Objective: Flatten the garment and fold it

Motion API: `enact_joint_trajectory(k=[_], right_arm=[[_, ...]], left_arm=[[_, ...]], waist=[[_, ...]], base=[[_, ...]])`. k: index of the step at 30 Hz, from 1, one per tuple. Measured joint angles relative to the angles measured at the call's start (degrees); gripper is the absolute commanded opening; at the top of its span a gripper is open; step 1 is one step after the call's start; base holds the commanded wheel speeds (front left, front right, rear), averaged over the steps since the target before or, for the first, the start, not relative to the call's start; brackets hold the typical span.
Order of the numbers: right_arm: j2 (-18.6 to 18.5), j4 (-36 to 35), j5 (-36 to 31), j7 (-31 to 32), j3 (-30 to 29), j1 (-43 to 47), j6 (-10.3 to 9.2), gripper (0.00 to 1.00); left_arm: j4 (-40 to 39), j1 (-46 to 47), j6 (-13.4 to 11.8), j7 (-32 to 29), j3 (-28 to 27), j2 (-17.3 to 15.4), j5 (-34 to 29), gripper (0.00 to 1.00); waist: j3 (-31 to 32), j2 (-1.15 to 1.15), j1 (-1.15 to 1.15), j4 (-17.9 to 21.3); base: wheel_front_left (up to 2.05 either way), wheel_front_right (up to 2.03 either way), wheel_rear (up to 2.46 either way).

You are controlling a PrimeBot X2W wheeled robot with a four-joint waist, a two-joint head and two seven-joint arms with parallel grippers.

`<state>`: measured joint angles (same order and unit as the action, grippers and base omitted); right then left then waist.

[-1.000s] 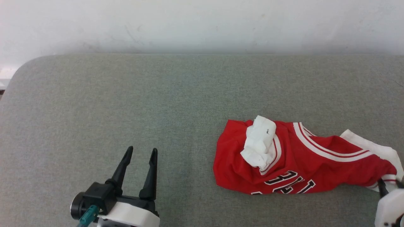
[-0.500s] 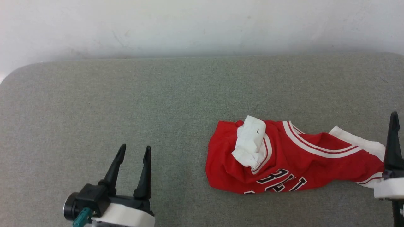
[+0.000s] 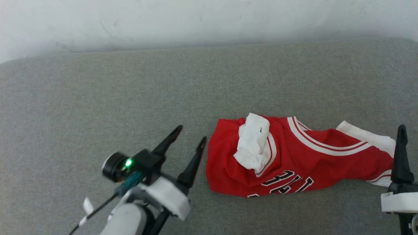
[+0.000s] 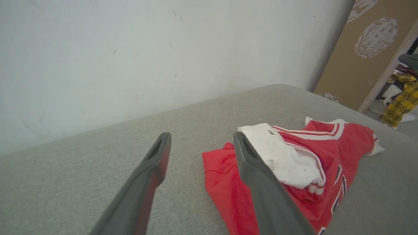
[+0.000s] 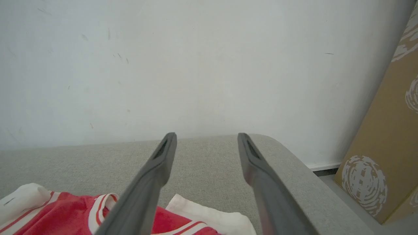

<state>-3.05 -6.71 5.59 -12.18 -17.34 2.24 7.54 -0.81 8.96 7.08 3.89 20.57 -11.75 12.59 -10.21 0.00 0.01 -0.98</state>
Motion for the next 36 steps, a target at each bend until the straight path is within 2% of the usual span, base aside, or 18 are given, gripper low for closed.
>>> enact_joint_trajectory(k=[4,6,9,16,17,18,19,24,28,33,36], right_arm=[[0.0,1.1,0.5,-0.1,0.9,-0.9,0.0,1.0],[0.0,1.5,0.6,-0.2,1.4,-1.2,0.0,1.0],[0.0,2.1,1.0,-0.5,2.1,-1.8,0.0,1.0],[0.0,4.1,1.1,-1.5,2.4,-2.9,0.0,1.0],[0.0,4.2,1.1,-1.5,2.4,-3.1,0.0,1.0],[0.0,4.3,1.1,-1.6,2.3,-3.2,0.0,1.0],[0.0,4.5,1.1,-1.7,2.2,-3.3,0.0,1.0],[0.0,4.8,1.0,-1.7,1.3,-3.2,0.0,1.0],[0.0,5.3,1.0,-2.0,1.6,-3.1,0.0,1.0],[0.0,5.7,1.0,-2.0,2.0,-2.3,0.0,1.0],[0.0,5.6,1.1,-1.5,2.3,-1.6,0.0,1.0]], left_arm=[[3.4,6.0,0.0,-5.9,6.8,-1.2,5.1,1.0],[6.3,8.5,0.0,-9.8,9.9,-2.4,5.7,1.0],[10.9,10.8,0.0,-14.6,12.8,-3.6,8.2,1.0],[17.1,14.4,0.0,-22.4,17.9,-4.0,16.1,1.0],[17.4,15.1,0.0,-22.5,18.3,-4.2,16.9,0.91],[17.6,15.7,0.0,-22.3,18.6,-4.2,17.4,0.23],[17.9,16.0,0.0,-22.1,18.9,-4.2,18.1,0.0],[18.1,16.2,0.0,-18.5,17.9,-4.4,19.7,0.0],[13.0,14.8,-0.9,-17.0,14.0,-7.3,22.5,0.0],[3.1,3.1,-4.9,-22.3,12.1,-14.5,26.2,0.0],[-1.9,-7.6,-8.2,-25.9,11.9,-16.5,30.9,0.0]], waist=[[-1.3,0.0,0.0,0.3],[-2.0,0.0,0.0,0.5],[-3.0,0.0,0.0,1.0],[-4.7,0.0,-0.01,2.8],[-4.9,0.0,-0.01,3.1],[-5.1,0.0,-0.01,3.3],[-5.2,0.0,0.0,3.4],[-4.6,0.0,0.0,3.0],[-3.1,0.0,0.0,1.9],[-1.4,0.0,-0.01,-0.4],[-0.7,0.0,-0.02,-1.8]], base=[[0.0,0.0,0.0],[0.0,0.0,0.0],[0.0,0.0,0.0],[0.0,0.0,0.0],[0.0,0.0,0.0],[0.0,0.0,0.0],[0.0,0.0,0.0],[0.0,0.0,0.0],[0.0,0.0,0.0],[0.0,0.0,0.0],[0.0,0.0,0.0]])
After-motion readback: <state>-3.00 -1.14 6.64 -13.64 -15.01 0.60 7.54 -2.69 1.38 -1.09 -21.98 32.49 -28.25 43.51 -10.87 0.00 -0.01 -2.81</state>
